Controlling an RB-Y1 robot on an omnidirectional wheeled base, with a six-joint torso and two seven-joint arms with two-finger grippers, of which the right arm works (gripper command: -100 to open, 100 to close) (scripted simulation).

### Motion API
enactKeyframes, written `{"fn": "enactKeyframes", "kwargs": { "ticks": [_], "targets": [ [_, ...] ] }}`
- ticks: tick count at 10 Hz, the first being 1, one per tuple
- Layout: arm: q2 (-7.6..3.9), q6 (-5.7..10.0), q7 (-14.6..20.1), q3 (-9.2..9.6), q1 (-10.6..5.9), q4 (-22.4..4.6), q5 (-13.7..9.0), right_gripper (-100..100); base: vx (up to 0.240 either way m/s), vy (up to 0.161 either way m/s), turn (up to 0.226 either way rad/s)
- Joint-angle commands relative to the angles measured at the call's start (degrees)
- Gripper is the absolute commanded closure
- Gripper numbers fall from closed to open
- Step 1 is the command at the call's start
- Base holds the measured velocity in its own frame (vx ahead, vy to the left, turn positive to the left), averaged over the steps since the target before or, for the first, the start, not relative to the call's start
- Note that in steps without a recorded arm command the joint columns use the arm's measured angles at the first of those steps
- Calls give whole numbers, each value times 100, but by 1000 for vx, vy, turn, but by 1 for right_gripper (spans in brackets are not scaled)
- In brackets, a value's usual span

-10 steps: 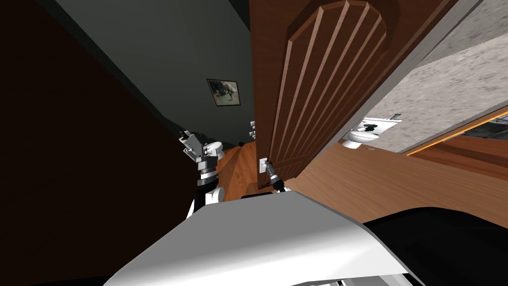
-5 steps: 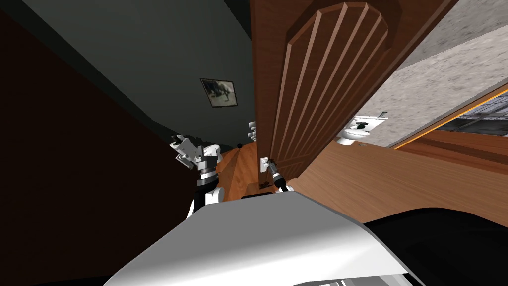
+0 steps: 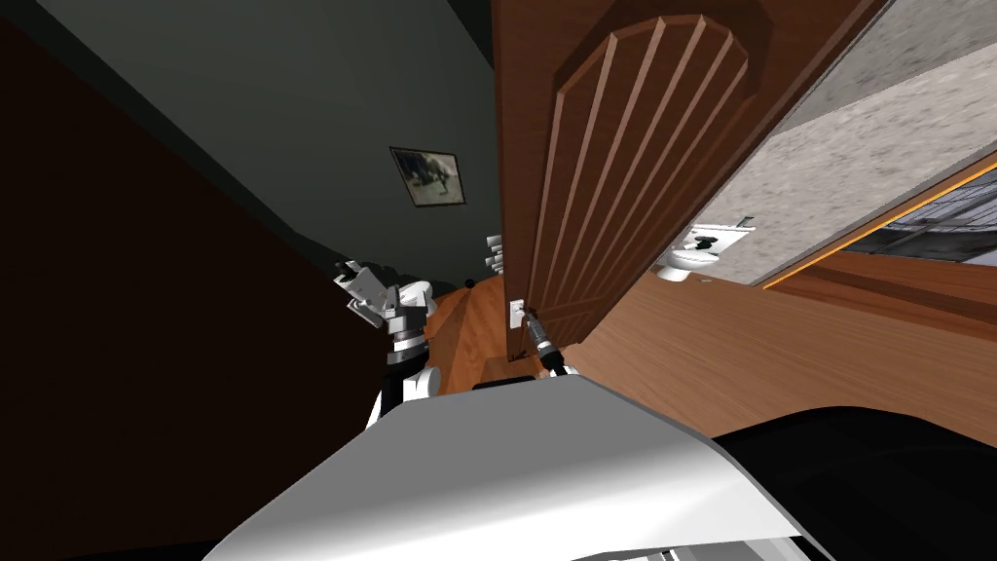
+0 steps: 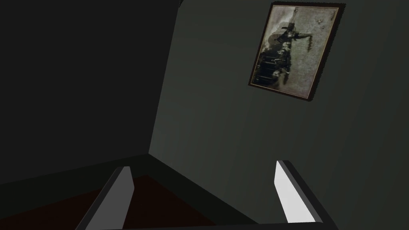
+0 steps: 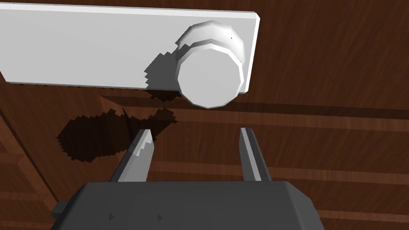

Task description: Push the door open

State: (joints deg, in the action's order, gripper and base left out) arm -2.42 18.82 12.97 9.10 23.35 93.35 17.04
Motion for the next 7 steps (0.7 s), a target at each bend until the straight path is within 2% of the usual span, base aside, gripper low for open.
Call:
{"fn": "enactKeyframes", "kwargs": {
  "ticks": [1,3,5,6,7],
  "targets": [
    [-9,16,40,47,78,68,1,-100,-190,8,-18],
    [38,42,81,99,166,137,2,-100,-204,31,-9],
    [171,70,126,156,263,213,3,-100,-220,12,-9],
    [124,44,116,135,215,190,1,-100,-101,10,-4],
    [53,39,104,112,155,143,-11,-100,74,29,15]
  ]
}}
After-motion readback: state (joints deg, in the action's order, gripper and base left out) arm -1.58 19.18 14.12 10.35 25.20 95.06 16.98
